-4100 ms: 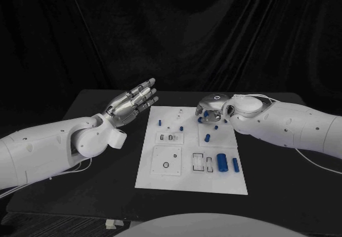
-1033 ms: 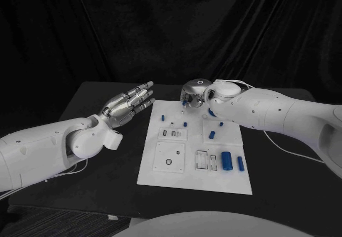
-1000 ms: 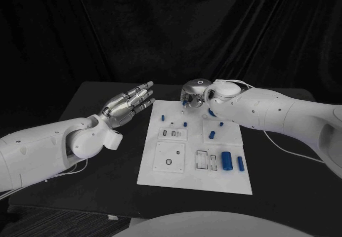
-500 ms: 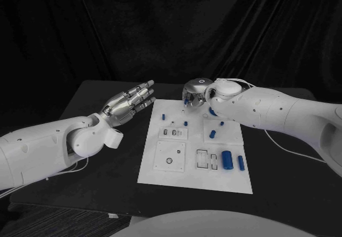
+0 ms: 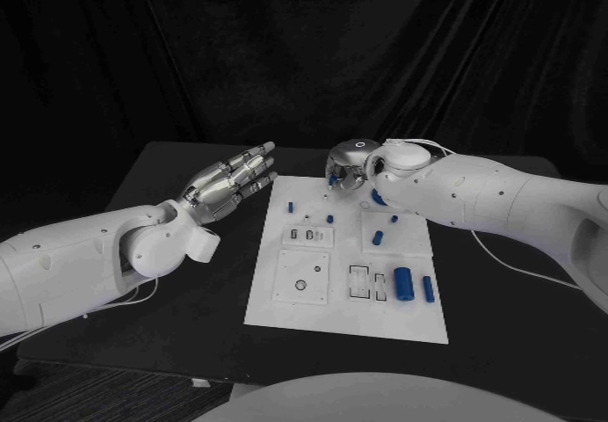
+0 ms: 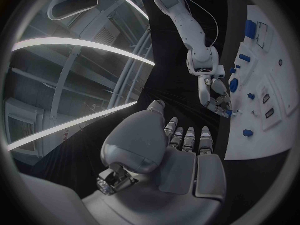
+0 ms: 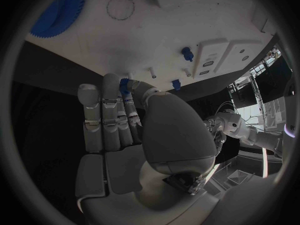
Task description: Assemble the parts on the task board
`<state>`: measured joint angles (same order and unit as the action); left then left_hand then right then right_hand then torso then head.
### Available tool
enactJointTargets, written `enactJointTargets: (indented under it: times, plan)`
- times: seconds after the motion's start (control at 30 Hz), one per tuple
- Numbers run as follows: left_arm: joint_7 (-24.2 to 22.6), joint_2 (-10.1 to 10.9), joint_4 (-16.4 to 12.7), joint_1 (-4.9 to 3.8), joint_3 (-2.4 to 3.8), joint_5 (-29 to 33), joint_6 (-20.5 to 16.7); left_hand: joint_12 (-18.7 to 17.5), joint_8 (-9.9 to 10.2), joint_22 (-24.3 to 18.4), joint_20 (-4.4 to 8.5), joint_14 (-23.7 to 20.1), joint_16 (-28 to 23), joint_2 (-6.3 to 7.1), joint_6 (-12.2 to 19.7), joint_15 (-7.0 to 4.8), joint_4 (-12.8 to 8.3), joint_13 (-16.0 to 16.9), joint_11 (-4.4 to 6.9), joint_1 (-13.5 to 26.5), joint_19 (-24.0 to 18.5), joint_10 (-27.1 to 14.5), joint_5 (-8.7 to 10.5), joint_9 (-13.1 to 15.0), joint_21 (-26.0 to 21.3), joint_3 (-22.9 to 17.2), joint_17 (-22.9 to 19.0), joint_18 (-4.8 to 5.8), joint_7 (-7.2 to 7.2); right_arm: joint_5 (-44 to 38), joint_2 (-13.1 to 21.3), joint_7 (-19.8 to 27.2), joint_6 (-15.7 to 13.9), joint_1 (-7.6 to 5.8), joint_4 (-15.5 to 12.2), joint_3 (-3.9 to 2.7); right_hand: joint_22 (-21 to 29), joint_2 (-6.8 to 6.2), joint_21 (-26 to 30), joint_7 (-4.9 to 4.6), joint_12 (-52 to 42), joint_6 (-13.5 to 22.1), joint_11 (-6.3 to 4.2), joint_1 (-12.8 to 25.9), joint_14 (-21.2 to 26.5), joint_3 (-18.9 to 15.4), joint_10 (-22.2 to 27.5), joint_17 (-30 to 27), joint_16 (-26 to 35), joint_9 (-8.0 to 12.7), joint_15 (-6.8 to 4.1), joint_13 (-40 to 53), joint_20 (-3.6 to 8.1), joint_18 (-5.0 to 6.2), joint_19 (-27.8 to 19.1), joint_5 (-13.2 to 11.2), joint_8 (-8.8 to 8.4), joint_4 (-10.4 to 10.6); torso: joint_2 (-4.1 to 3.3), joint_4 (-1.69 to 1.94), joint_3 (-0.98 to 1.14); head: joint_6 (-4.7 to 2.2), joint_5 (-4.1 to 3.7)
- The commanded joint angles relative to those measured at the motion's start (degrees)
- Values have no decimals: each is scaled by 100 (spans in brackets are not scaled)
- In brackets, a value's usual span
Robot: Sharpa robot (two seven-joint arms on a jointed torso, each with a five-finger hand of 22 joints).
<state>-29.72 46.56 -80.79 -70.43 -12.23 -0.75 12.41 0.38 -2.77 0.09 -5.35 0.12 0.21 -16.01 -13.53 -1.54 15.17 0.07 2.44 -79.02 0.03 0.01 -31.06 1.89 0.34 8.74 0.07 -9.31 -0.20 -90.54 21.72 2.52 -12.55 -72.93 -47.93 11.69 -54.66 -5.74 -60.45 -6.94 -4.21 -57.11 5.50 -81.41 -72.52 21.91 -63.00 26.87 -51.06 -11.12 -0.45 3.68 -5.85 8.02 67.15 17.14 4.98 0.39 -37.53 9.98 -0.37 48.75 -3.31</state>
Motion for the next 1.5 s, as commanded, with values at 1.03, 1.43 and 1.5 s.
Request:
enactJointTargets:
  times: [1.03, 1.43, 1.5]
  plan:
    - [145, -26, 21, 8, 6, 5, 40, -38, -24, -9, -61, -12, -21, -32, -15, 78, -5, -7, -14, -55, -3, -1, -32, 6, -34, -37, -7, -103, 12, -29, -46, -215, 235, 85, -98, 16, 134, -86, 230, -24, 62, 281, -1, 12, 169, 69, 234, -7, 74, 36, -15, 4, 30, 68, -230, -161, -135, 13, 10, 8, -10, 52, 34]
    - [210, -4, 26, 17, 5, 5, 41, -38, -17, -9, -76, -12, -21, -27, 23, 101, -10, -7, -15, -53, -3, -1, -30, 1, -34, -43, -7, -101, 14, -29, 145, -456, -224, 86, -112, 17, 775, 21, 1321, 706, 117, 3497, 155, -82, 745, -854, 3800, -71, 186, 770, 173, -80, -163, 240, -1074, -452, -238, -32, 10, -8, -10, -41, 58]
    - [216, 3, 33, 22, 5, 5, 44, -38, -17, -9, -76, -12, -21, -27, 23, 101, -10, -7, -15, -53, -3, -1, -30, 1, -34, -43, -7, -101, 14, -29, 255, -373, -427, 64, -194, 17, 772, 27, 1353, 718, 88, 3480, 136, -89, 764, -921, 3766, -75, 184, 774, 167, -66, -161, 243, -1078, -475, -230, 28, 14, -8, -10, -66, 50]
